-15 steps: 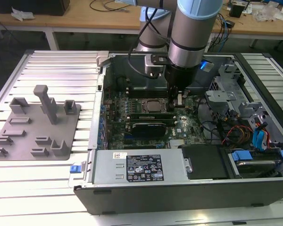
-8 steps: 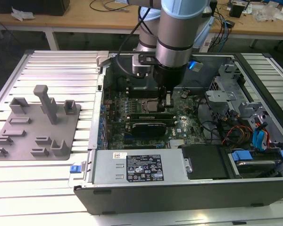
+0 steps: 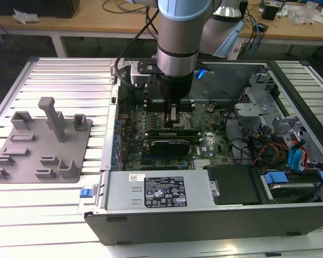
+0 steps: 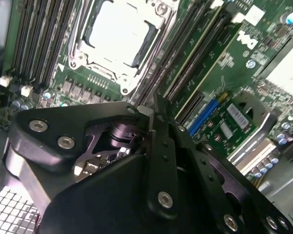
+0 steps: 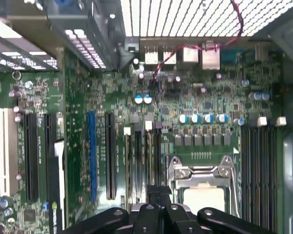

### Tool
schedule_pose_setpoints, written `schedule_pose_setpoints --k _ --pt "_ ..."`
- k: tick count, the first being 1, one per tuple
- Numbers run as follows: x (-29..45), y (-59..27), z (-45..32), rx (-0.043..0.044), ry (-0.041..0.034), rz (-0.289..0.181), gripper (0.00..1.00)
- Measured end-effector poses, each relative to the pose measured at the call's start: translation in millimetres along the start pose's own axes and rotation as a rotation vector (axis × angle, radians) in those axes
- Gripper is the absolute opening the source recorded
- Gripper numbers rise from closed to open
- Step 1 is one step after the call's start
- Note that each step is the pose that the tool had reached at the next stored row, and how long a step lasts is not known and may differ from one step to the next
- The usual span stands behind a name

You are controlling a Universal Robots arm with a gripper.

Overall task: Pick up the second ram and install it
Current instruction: 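Press down the second ram until it locks into place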

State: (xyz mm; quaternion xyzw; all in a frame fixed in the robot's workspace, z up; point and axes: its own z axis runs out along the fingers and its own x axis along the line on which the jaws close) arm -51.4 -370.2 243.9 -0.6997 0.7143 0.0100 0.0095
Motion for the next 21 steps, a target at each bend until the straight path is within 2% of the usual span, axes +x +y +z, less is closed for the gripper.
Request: schedule_pose_setpoints --k 2,6,18,21 --pt "-0.1 5.5 0.5 0.0000 -0.0001 0.000 0.08" --pt "0.2 11.2 3.3 -0.0001 0.0001 0.000 0.08" --pt "0.8 13.2 12.2 -0.0002 0.0000 0.000 0.08" --pt "0.7 13.1 10.6 0.0004 -0.0009 0.000 0.08"
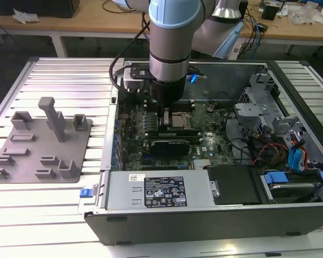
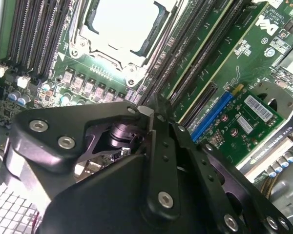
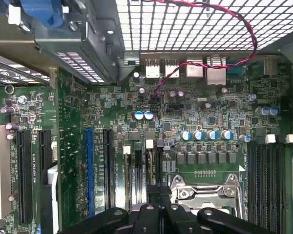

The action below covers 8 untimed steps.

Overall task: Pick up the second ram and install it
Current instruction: 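Press down the second ram until it locks into place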

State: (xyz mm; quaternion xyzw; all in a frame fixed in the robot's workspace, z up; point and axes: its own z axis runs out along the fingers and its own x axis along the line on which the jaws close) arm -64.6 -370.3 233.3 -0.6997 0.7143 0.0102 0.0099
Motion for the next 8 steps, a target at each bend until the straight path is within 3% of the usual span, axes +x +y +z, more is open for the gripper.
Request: schedule_pose_setpoints --k 4,8 --pt "1.5 0.1 -3.2 -0.0004 0.0007 0.000 0.08" --pt "2.2 0.0 1.1 -0.0005 0.0009 0.000 0.08"
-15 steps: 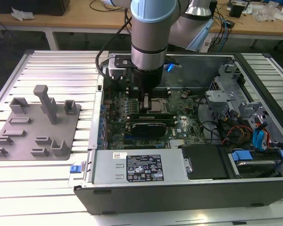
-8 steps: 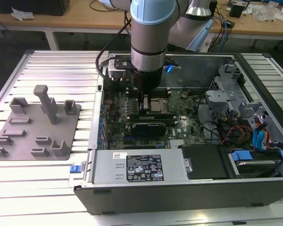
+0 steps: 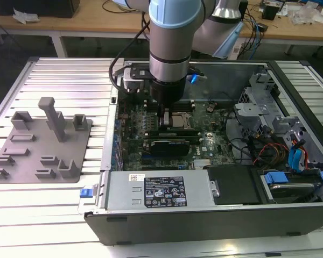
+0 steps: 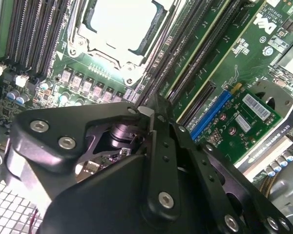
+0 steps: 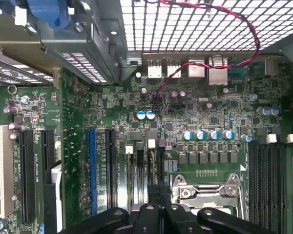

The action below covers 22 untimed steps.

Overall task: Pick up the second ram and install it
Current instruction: 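Press down the second ram until it locks into place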

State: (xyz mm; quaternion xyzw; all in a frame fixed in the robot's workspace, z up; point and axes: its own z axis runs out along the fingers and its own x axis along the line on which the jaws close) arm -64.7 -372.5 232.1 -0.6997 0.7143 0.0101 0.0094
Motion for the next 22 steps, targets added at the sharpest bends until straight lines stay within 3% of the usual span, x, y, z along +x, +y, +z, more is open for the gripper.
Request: schedule_pose_setpoints --k 10,15,17,20,22 --pt "-0.1 0.0 2.6 0.0006 -0.0012 0.000 0.08" --pt "-0.5 0.1 -17.7 0.0001 -0.0002 0.000 0.08" --pt "-0.5 -0.4 -18.1 0.0000 -0.0001 0.000 0.08" --pt "-0.9 -15.9 -18.0 0.0001 -0.0002 0.000 0.08" --pt "-1.2 -32.8 -18.0 0.0001 -0.0002 0.000 0.08"
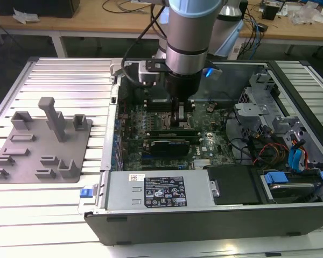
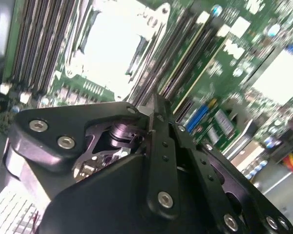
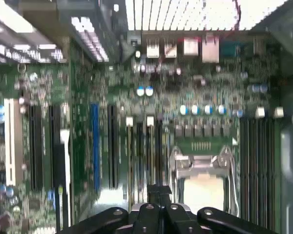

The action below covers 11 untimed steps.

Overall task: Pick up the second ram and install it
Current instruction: 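Press down the second ram until it locks into place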

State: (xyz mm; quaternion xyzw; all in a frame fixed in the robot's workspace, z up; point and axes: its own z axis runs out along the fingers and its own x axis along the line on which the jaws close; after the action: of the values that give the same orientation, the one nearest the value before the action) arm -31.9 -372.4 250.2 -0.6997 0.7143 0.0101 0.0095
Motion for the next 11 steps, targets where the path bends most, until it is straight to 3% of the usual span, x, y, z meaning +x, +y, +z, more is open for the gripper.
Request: schedule_pose_setpoints --k 1,11 --pt "-0.1 -6.5 0.0 -0.0001 0.0000 0.000 0.08" --pt "-0.3 -7.0 -4.1 0.0000 -0.0001 0.000 0.08"
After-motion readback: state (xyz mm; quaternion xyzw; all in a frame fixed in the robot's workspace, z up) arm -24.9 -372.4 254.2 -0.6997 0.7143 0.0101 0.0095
